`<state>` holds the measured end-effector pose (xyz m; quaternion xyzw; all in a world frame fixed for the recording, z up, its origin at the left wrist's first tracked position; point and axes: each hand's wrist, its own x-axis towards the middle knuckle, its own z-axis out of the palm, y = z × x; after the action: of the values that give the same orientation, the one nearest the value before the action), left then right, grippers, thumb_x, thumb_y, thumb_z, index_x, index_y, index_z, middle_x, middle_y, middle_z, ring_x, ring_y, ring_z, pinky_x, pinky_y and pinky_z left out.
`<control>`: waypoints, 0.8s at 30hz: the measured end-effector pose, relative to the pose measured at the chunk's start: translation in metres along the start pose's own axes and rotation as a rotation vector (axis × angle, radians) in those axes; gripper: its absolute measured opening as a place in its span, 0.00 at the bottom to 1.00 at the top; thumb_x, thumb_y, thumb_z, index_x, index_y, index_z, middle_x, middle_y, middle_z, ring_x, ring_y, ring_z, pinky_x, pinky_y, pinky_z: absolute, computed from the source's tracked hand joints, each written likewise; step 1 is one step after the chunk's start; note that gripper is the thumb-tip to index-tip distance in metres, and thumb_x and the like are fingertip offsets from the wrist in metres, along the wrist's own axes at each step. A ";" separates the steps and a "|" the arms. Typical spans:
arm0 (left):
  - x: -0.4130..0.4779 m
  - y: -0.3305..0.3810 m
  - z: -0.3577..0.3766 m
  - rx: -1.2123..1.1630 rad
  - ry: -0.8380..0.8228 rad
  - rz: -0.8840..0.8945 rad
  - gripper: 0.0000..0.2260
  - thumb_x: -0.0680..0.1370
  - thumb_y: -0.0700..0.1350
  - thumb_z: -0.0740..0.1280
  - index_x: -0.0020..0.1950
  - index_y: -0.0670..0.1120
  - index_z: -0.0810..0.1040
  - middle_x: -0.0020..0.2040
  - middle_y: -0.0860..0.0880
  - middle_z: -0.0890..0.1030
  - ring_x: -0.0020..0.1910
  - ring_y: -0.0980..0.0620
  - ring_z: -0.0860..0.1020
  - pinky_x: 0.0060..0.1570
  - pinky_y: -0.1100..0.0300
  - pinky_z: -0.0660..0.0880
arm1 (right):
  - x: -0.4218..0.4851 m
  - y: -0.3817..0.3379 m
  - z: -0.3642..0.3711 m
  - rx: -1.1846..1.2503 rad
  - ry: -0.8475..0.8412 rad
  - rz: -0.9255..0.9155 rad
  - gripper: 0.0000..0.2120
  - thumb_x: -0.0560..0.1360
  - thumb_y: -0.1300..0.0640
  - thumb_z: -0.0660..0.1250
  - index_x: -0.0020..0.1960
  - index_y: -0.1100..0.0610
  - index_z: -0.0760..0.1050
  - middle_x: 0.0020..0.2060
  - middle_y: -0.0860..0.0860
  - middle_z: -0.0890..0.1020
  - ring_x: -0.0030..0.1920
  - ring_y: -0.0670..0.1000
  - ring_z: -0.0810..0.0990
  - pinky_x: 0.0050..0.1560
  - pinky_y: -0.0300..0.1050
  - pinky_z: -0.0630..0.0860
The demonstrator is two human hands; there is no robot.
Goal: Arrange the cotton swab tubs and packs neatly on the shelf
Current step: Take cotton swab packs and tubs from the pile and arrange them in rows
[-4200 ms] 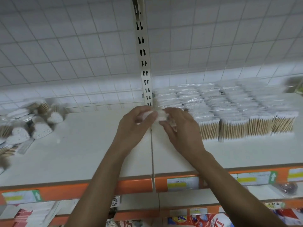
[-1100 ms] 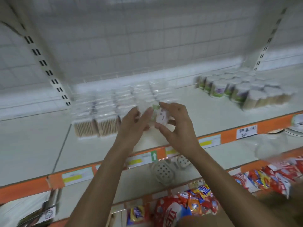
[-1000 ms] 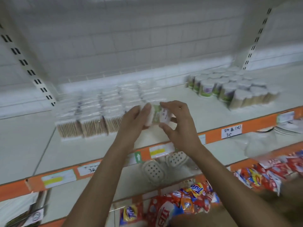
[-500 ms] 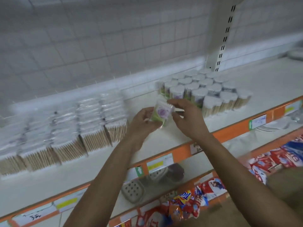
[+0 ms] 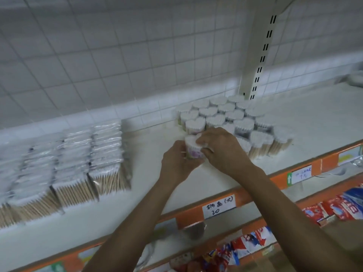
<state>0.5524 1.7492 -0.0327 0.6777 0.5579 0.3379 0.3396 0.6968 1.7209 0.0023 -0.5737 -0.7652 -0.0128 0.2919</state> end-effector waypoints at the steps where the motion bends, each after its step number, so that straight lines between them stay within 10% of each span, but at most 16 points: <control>1: 0.001 0.003 0.006 0.015 0.012 -0.011 0.23 0.66 0.51 0.78 0.56 0.47 0.75 0.51 0.51 0.82 0.48 0.52 0.81 0.51 0.55 0.78 | 0.001 0.006 -0.001 -0.014 -0.021 -0.029 0.12 0.62 0.70 0.71 0.45 0.63 0.82 0.44 0.58 0.83 0.45 0.60 0.80 0.49 0.41 0.71; 24: 0.020 0.022 0.040 0.129 0.162 -0.086 0.23 0.68 0.51 0.76 0.58 0.44 0.74 0.53 0.48 0.82 0.51 0.48 0.80 0.53 0.51 0.76 | 0.024 0.044 -0.018 0.023 -0.177 -0.124 0.13 0.76 0.61 0.62 0.59 0.57 0.78 0.56 0.51 0.79 0.56 0.52 0.72 0.53 0.41 0.67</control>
<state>0.6007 1.7622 -0.0346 0.6440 0.6326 0.3400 0.2635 0.7397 1.7501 0.0146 -0.5209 -0.8220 0.0287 0.2285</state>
